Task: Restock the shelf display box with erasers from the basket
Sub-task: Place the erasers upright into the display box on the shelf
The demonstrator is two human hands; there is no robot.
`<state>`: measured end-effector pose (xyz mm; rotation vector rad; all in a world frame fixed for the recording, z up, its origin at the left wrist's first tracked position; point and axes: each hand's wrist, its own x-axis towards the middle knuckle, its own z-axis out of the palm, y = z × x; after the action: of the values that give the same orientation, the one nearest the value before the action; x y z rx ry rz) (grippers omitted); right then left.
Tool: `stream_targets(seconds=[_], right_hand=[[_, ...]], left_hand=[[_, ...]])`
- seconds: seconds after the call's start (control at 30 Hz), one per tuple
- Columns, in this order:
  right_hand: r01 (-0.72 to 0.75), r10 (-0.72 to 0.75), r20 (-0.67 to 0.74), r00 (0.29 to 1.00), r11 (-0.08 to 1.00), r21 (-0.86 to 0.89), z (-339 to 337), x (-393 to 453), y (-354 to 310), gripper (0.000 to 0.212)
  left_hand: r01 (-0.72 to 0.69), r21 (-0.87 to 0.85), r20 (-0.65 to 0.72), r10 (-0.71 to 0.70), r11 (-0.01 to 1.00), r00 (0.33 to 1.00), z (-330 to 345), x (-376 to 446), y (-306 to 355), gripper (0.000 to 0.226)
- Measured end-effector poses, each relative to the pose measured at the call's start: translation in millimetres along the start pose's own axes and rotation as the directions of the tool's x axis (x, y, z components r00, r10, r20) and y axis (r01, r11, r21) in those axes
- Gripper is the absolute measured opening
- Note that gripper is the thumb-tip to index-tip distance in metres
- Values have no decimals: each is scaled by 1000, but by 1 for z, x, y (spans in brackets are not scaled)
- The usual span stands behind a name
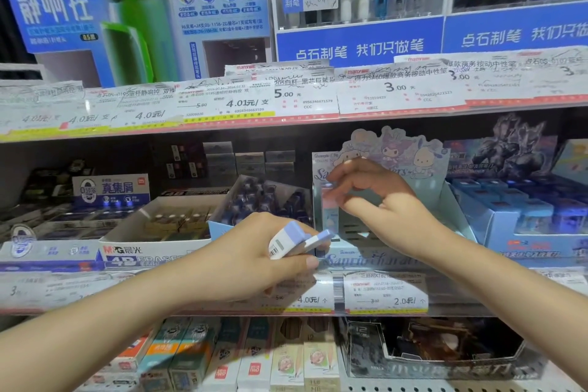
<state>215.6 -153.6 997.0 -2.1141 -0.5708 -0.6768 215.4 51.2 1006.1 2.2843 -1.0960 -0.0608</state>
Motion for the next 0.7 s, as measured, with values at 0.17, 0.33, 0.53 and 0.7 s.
stream_targets(seconds=[0.17, 0.33, 0.53, 0.7], right_hand=[[42, -42, -22, 999, 999, 1, -4, -6, -13, 19], [137, -144, 51, 988, 983, 118, -11, -22, -46, 22], [-33, -13, 185, 983, 970, 242, -15, -23, -48, 7], [-210, 74, 291, 954, 858, 469, -30, -23, -40, 10]], left_hand=[[-13, -61, -89, 8, 998, 996, 7, -6, 8, 20], [-7, -250, -129, -26, 968, 991, 10, -7, 17, 19], [103, -579, 49, -92, 809, 995, 14, -5, 16, 23], [223, -831, 248, -21, 510, 969, 14, -10, 3, 46]])
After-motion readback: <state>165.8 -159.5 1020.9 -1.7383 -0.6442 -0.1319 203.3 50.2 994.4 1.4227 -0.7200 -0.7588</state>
